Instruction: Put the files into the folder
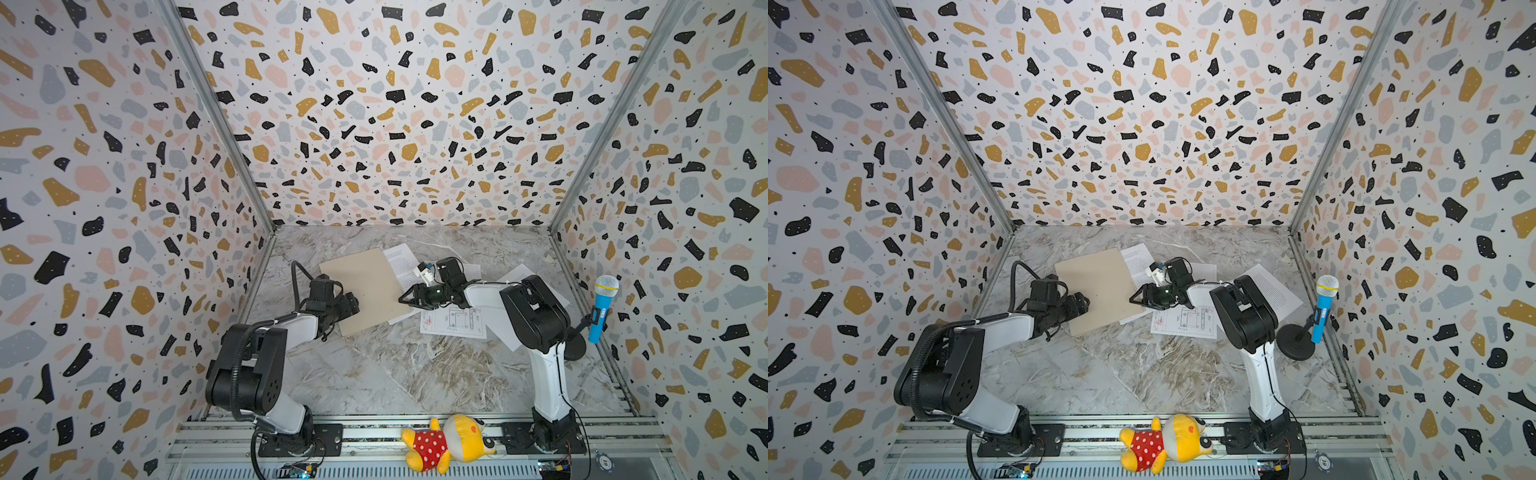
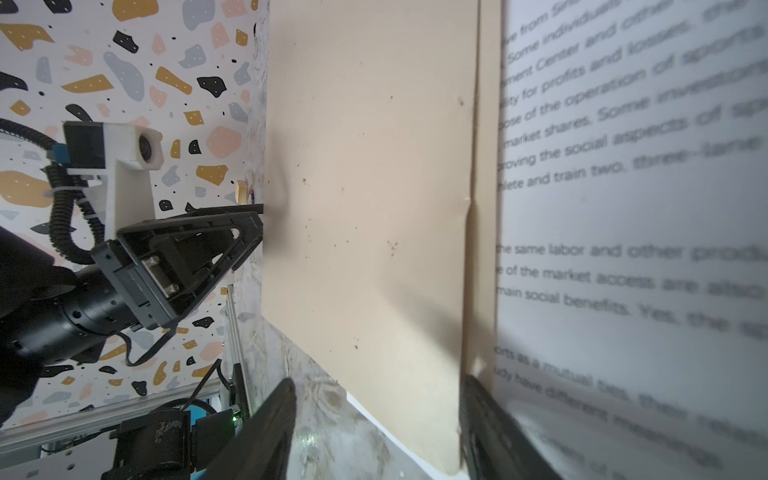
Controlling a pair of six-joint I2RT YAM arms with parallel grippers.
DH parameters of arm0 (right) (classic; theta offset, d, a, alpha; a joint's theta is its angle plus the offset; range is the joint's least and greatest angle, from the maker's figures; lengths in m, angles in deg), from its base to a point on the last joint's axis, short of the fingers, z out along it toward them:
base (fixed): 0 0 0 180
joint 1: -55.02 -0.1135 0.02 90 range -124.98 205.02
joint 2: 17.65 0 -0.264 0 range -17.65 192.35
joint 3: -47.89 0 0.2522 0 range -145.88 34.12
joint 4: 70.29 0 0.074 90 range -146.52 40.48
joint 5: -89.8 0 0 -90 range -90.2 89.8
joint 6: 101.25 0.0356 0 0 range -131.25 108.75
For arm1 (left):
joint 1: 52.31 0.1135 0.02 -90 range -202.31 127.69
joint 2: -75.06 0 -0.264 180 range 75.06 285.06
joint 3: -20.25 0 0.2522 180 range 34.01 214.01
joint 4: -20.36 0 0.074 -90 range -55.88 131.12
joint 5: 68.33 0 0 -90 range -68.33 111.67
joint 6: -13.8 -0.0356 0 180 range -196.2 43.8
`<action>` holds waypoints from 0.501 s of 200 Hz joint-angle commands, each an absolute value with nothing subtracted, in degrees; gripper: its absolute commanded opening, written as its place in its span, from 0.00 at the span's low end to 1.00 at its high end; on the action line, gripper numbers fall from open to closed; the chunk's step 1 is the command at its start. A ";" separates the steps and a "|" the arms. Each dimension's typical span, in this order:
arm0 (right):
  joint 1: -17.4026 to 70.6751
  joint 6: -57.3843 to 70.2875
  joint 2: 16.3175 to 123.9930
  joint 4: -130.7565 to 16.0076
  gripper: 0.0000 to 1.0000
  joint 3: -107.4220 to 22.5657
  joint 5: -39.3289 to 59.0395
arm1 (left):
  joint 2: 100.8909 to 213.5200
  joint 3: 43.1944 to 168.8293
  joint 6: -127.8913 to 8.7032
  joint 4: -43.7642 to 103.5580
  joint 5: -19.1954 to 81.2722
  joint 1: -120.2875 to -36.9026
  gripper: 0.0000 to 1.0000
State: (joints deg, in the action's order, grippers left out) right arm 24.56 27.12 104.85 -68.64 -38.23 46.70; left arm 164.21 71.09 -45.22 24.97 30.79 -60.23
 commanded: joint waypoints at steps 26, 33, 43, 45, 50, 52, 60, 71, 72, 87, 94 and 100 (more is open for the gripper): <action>24.17 32.61 101.11 -69.67 0.61 -36.86 49.66 | 162.15 69.33 -44.30 21.90 33.31 -60.39 0.86; 24.19 33.01 100.93 -69.73 0.61 -36.78 49.72 | 161.95 69.18 -44.15 21.75 33.42 -60.39 0.86; 24.17 33.46 100.67 -69.98 0.61 -36.51 49.69 | 161.80 68.92 -43.99 21.35 33.56 -60.39 0.86; 24.17 33.50 100.59 -70.13 0.61 -36.47 49.67 | 161.70 68.89 -43.96 21.23 33.67 -60.39 0.86; 24.19 33.78 100.48 -70.29 0.61 -36.33 49.74 | 161.59 68.76 -43.80 21.20 33.68 -60.39 0.86; 24.20 33.82 100.48 -70.36 0.61 -36.29 49.79 | 161.58 68.73 -43.78 21.11 33.77 -60.39 0.86; 24.21 34.19 100.45 -70.82 0.60 -36.08 50.01 | 161.48 68.44 -43.51 20.69 33.95 -60.39 0.86; 24.19 35.31 100.48 -72.12 0.60 -35.67 50.76 | 161.25 68.20 -43.27 20.21 34.09 -60.39 0.86; 24.18 35.45 100.48 -72.32 0.60 -35.62 50.81 | 161.22 68.16 -43.25 20.18 34.12 -60.39 0.86; 24.17 37.67 100.25 -75.30 0.57 -34.53 51.87 | 160.86 67.83 -42.80 20.14 34.57 -60.39 0.86; 24.17 38.42 99.94 -76.39 0.56 -34.14 52.12 | 160.62 67.68 -42.67 20.14 34.70 -60.39 0.86; 24.17 38.87 99.70 -77.00 0.56 -33.75 52.26 | 160.46 67.61 -42.54 20.12 34.68 -60.39 0.86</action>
